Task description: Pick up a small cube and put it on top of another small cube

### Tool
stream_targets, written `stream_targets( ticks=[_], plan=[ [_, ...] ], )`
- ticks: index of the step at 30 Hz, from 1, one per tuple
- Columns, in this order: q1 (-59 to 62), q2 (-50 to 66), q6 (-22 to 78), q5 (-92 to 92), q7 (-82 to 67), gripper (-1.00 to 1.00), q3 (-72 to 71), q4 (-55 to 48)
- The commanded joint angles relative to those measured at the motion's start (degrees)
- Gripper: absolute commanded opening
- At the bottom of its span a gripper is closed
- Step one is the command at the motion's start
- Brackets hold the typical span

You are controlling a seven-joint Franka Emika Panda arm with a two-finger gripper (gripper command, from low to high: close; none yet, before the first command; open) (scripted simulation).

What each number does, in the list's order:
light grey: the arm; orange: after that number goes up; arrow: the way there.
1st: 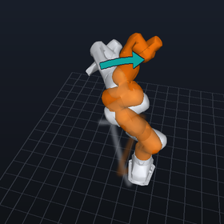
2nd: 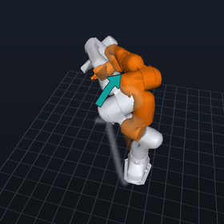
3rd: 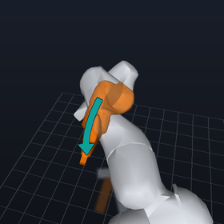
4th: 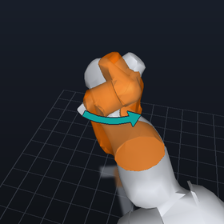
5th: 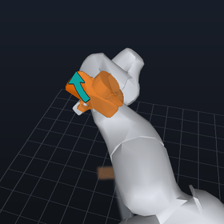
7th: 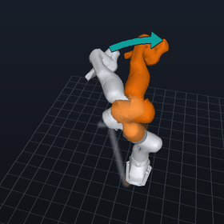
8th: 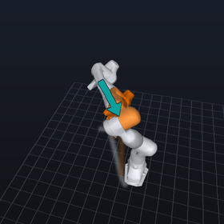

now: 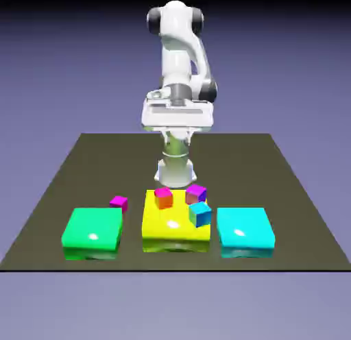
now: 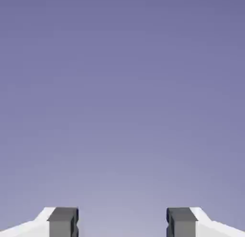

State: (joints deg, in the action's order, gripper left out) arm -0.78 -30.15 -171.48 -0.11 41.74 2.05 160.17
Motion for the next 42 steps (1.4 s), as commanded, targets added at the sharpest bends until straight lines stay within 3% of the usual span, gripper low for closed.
stream_targets(
  ticks=[1,21,23,28,29,34,37,42],
  plan=[
    [-0.1,2.1,2.1,-0.1,-0.6,0.00,1.7,-0.7],
    [-1.6,43.6,44.0,-2.0,-12.4,0.00,35.7,-14.5],
    [-1.6,44.7,45.2,-2.1,-12.7,0.00,36.6,-14.9],
    [3.0,54.1,34.3,-9.1,-17.5,0.00,30.4,-12.3],
    [3.0,54.1,34.3,-9.1,-17.5,-1.00,30.4,-12.3],
    [-1.1,45.8,43.9,-2.9,-13.3,-1.00,35.9,-14.6],
    [0.4,44.9,44.8,-2.8,-11.7,-1.00,37.5,-15.7],
    [-3.1,39.8,46.8,6.6,-20.8,-1.00,27.4,-19.4]
  ],
)
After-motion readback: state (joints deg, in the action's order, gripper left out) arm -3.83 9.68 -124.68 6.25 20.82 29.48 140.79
